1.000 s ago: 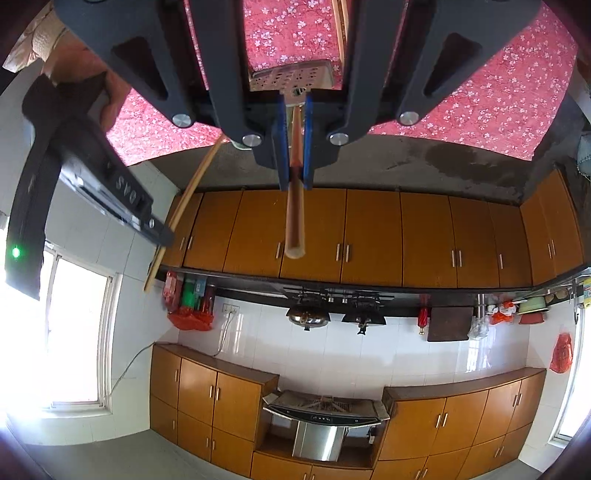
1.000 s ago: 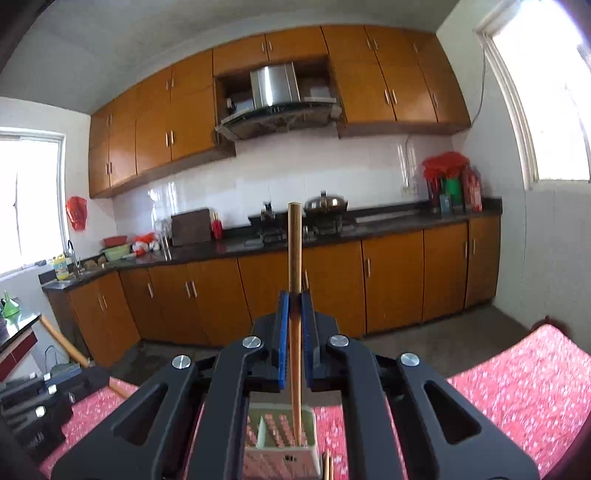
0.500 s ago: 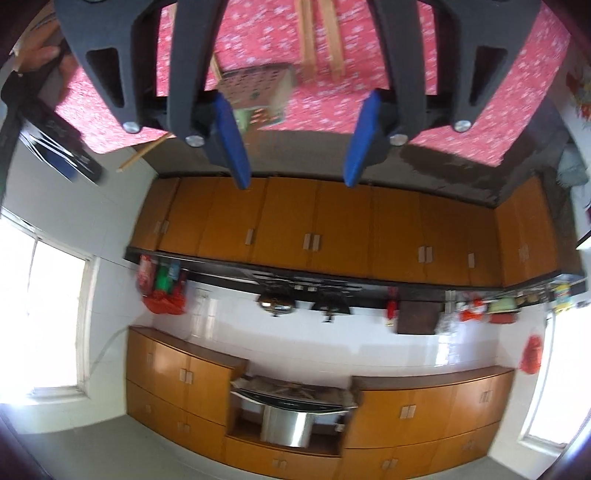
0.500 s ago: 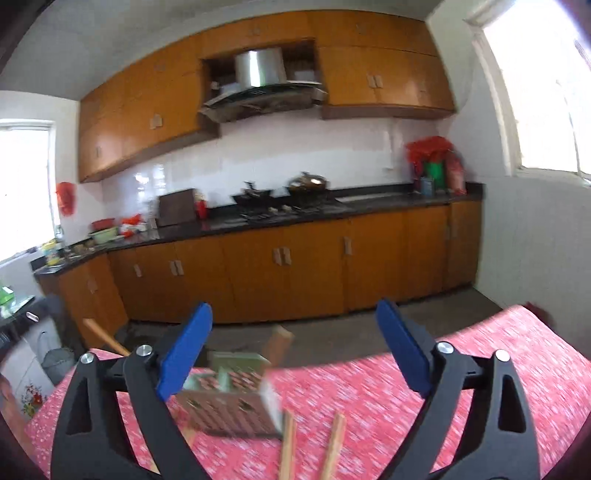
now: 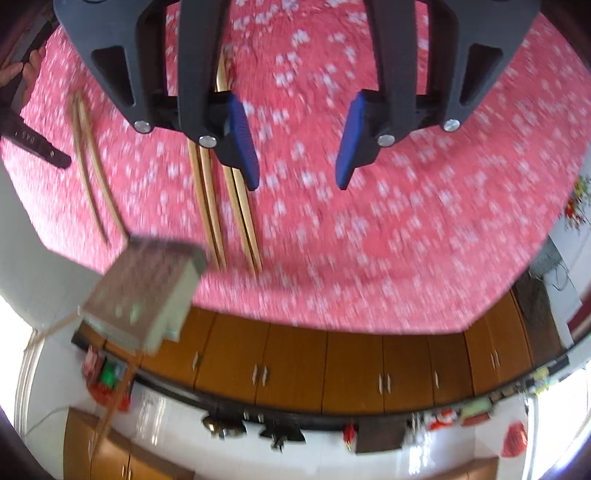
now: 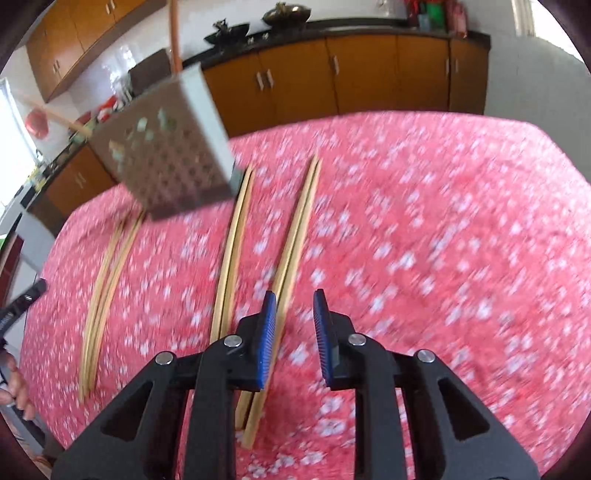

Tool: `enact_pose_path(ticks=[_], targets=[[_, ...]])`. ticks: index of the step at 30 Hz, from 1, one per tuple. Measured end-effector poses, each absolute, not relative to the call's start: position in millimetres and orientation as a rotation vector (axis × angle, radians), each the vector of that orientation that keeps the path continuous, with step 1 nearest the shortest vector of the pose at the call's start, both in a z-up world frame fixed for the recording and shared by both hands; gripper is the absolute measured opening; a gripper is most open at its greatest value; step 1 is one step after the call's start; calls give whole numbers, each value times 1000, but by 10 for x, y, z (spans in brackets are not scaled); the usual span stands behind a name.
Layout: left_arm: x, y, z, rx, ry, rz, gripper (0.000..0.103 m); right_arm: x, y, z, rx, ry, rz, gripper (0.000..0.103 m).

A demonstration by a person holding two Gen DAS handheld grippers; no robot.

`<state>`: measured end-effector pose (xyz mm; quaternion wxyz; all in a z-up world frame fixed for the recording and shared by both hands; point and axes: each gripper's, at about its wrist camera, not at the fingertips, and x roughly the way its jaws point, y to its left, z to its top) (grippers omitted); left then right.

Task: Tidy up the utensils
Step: 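Lower the right tool onto a chopstick and grasp it while the left grasps another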

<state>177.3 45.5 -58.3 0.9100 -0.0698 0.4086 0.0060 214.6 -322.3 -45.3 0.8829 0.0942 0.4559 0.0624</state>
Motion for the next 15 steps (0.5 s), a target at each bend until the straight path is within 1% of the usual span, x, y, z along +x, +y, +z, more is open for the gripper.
enact_pose_path(ticks=[4,5,6,9,13,15], targets=[[1763,337,-747,-137,881,-29,41,2092,-3154,-485,119,947,78,18],[1763,296,-766,-132,885,-35,41,2108,-3183,-502,107,953,42,11],[1761,271,-779,-128,888,-48,40,2117,-3205,-507,111,948,32,10],[1742,181,-811,-119,896,-83,35,2103,-3291,-484,128,951,40,10],[1693,43,-872,-95,915,-123,24,2071,-3281,-488,100,939,35,10],[1689,10,-888,-84,923,-132,22,2061,-3279,-492,108,938,35,10]])
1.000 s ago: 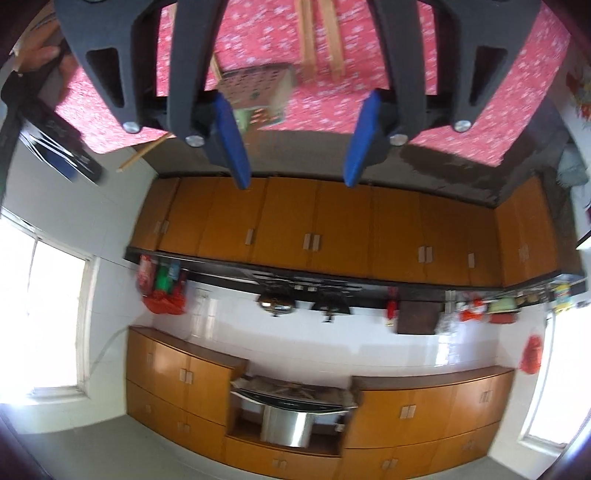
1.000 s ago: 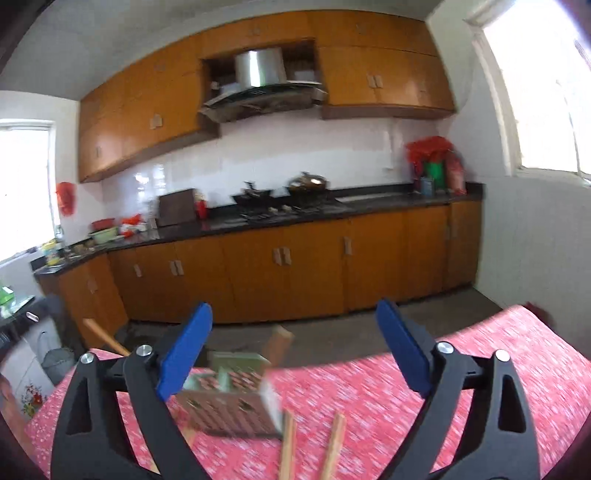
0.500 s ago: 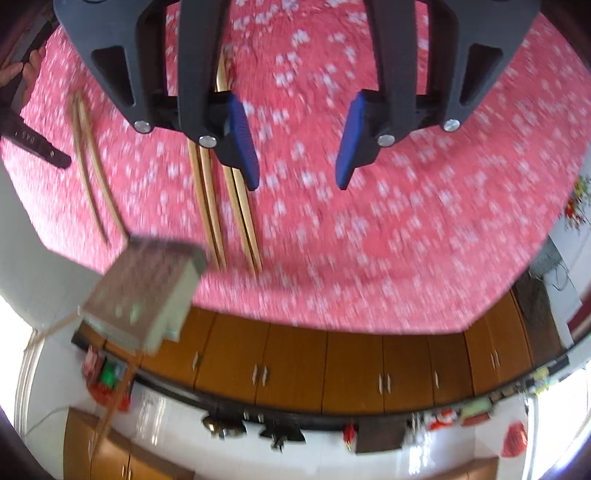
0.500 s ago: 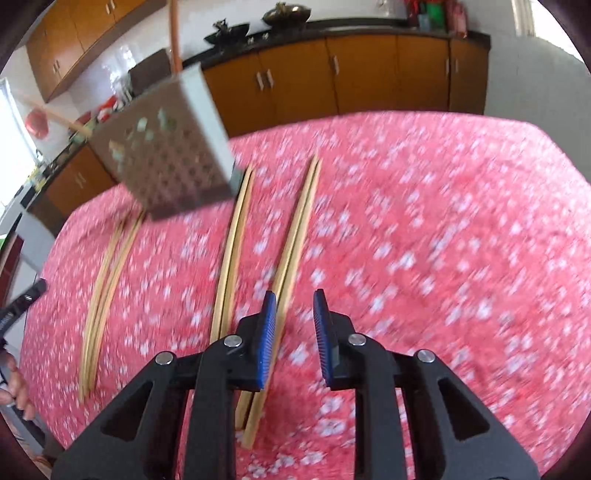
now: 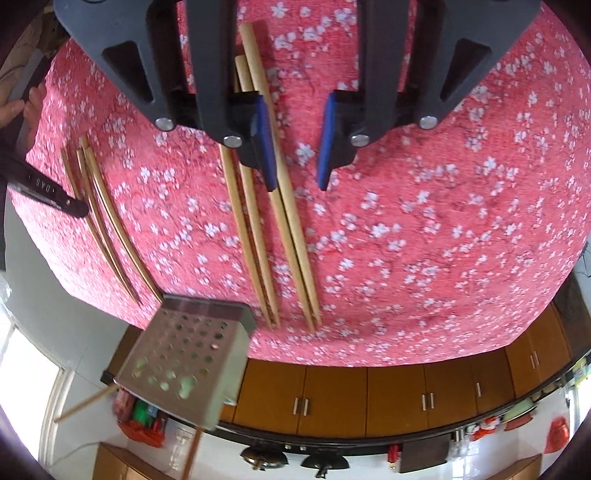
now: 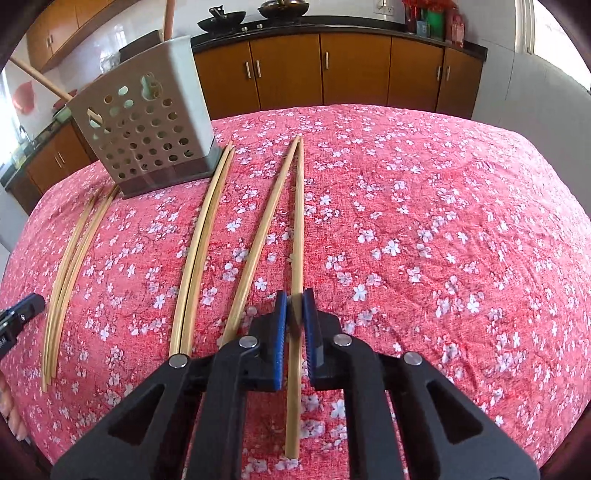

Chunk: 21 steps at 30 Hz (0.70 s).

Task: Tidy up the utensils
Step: 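Lower the right tool onto a chopstick and grasp it while the left grasps another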

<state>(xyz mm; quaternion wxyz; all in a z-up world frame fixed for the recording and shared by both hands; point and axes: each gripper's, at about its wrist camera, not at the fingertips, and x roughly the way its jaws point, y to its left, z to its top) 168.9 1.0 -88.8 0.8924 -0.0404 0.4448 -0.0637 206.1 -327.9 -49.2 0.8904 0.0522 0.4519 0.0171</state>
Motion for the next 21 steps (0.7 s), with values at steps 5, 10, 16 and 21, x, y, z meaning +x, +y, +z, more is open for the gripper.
enact_pose_path(ticks=[5,10,16,21], targets=[[1677,-30,-930,-50,935,-123,20,2059,-3264,-505,103,940,39,10],[1648,-59,-966,-8,948,-99,19,2031,-3223,-504,107,949,59,11],[1729,-10,-980,0,943,-65,8,2019,-3168,-510,58,926,61,10],[2059,334,-982,-35,933,28,9,2233,-3345,-510,77,916,1,8]])
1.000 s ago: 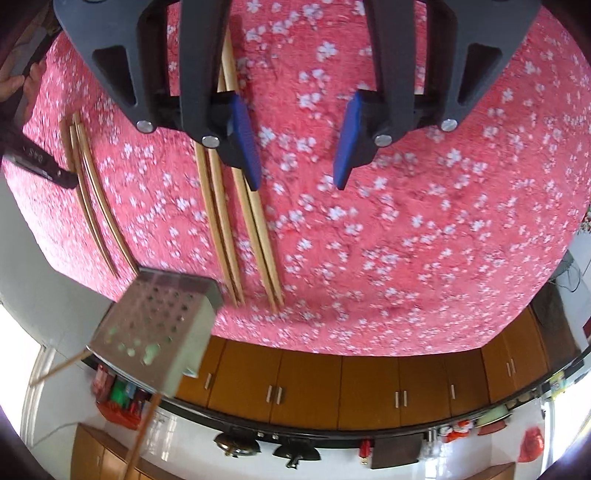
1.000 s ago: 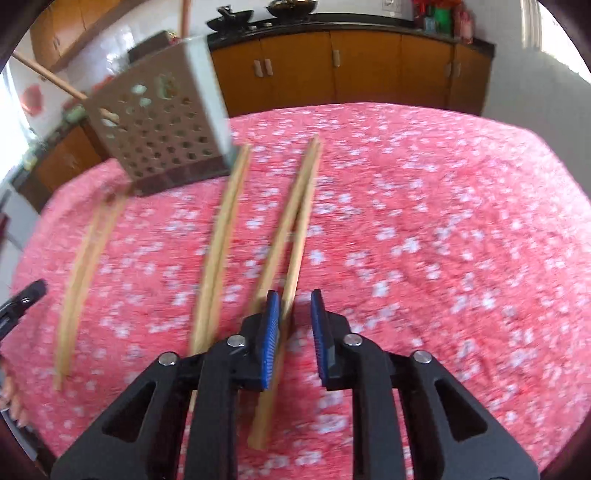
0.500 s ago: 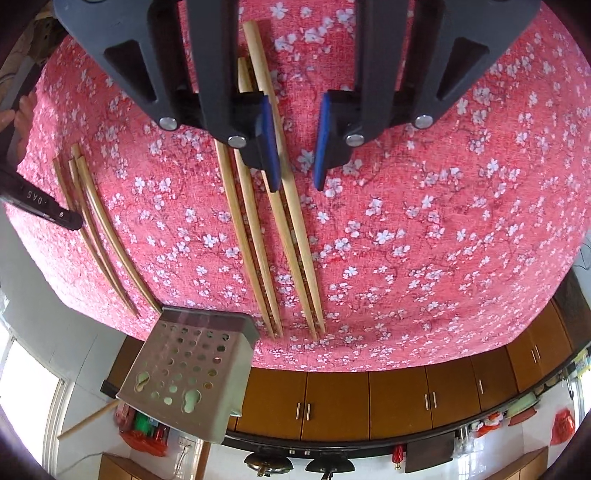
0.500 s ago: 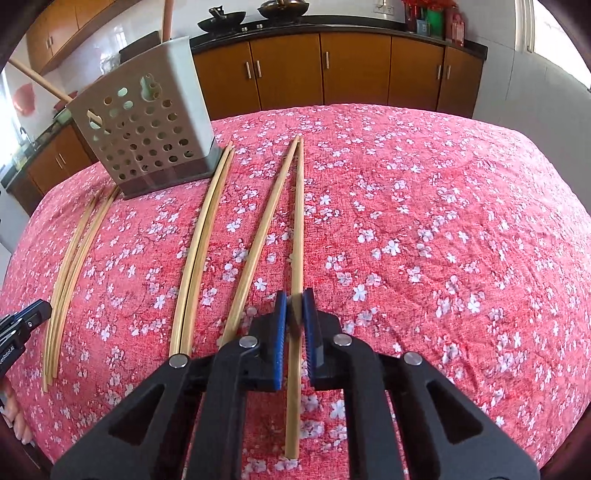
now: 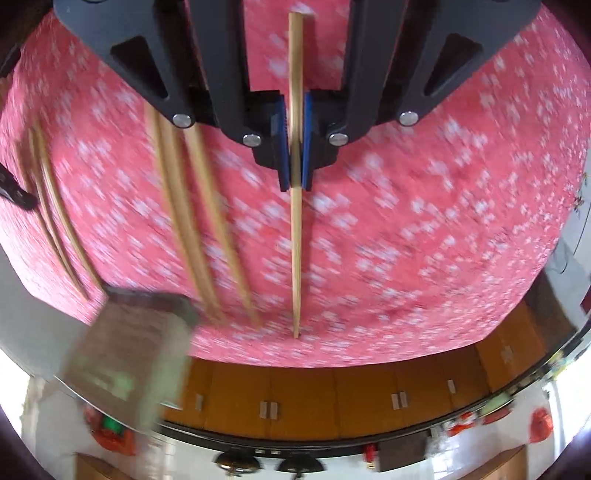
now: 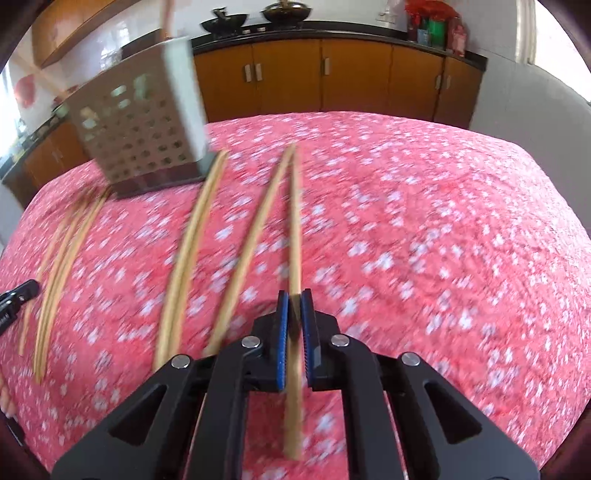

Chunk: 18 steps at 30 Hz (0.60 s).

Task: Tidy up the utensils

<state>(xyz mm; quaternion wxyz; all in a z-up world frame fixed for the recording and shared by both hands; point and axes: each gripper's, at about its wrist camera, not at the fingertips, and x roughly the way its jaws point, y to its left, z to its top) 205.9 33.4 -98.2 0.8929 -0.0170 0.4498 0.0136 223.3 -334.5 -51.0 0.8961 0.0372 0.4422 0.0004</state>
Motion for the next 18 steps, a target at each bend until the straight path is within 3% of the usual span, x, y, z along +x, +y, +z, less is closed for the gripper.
enact_pose_path(ticks=[18], targets=[[2216,621,-985,-87,905,53,11,2369,-3498,-559,123,874,-19,9]])
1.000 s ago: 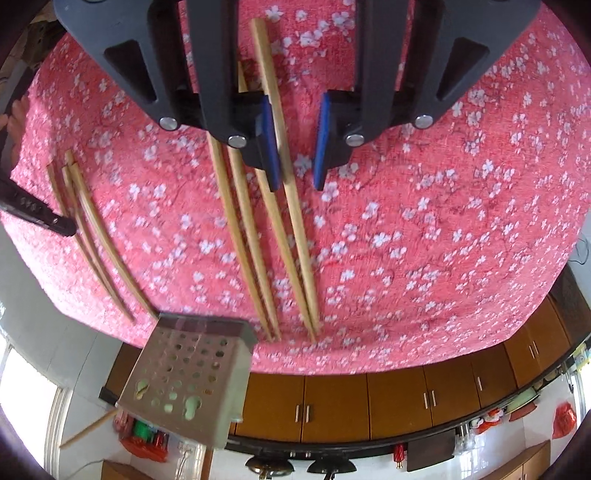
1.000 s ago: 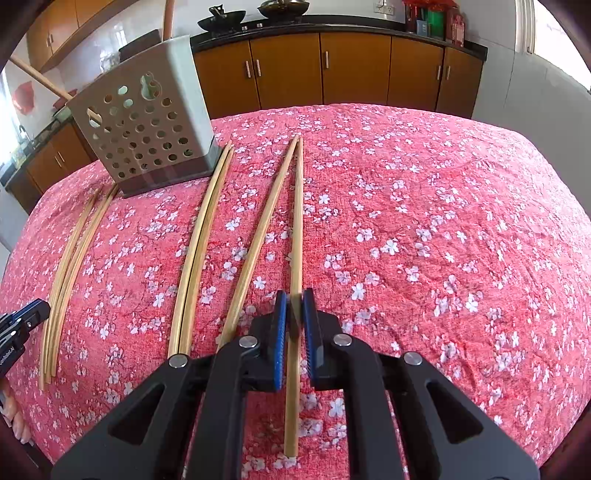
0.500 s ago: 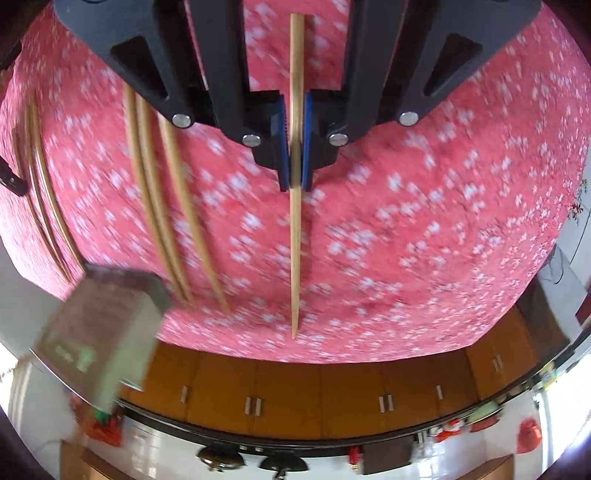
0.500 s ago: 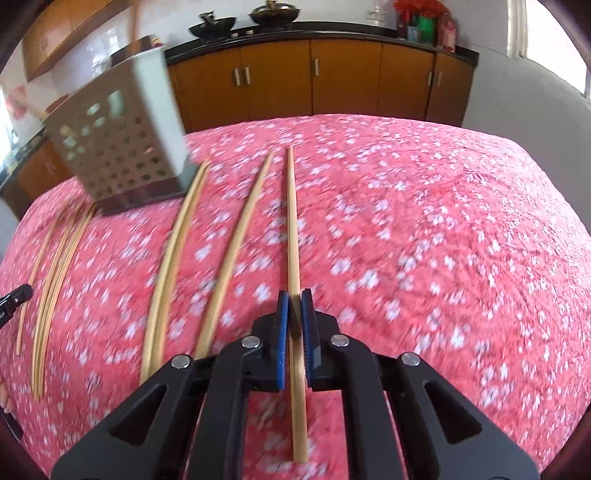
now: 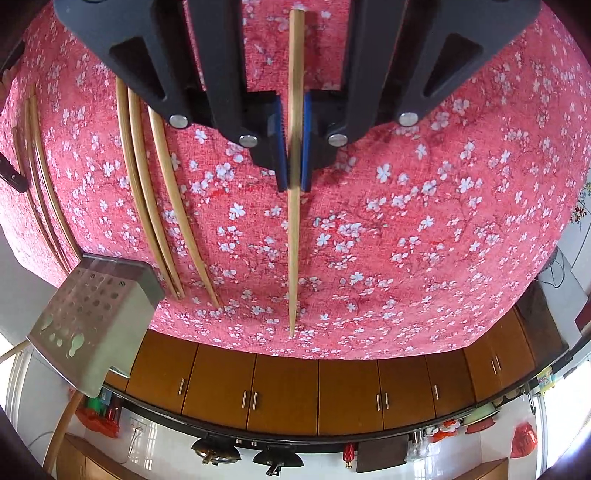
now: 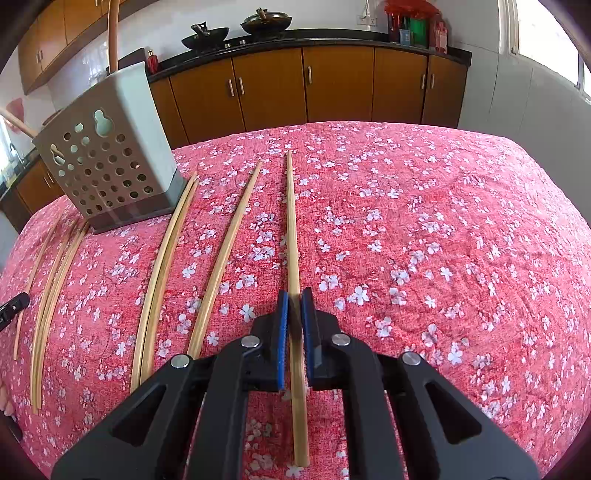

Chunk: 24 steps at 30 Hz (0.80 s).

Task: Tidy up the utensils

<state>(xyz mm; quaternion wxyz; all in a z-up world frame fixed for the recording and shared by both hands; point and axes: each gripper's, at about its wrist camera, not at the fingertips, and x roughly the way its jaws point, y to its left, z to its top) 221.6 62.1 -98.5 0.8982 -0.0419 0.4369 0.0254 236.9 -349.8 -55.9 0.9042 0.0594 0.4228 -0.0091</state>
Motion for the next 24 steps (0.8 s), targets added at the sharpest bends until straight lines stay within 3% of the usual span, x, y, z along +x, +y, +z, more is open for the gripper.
enact_pose_path(ticks=[24], targets=[[2206,616,-987,-99,905,52,11,2401,-3468,-560,118,878,-23,9]])
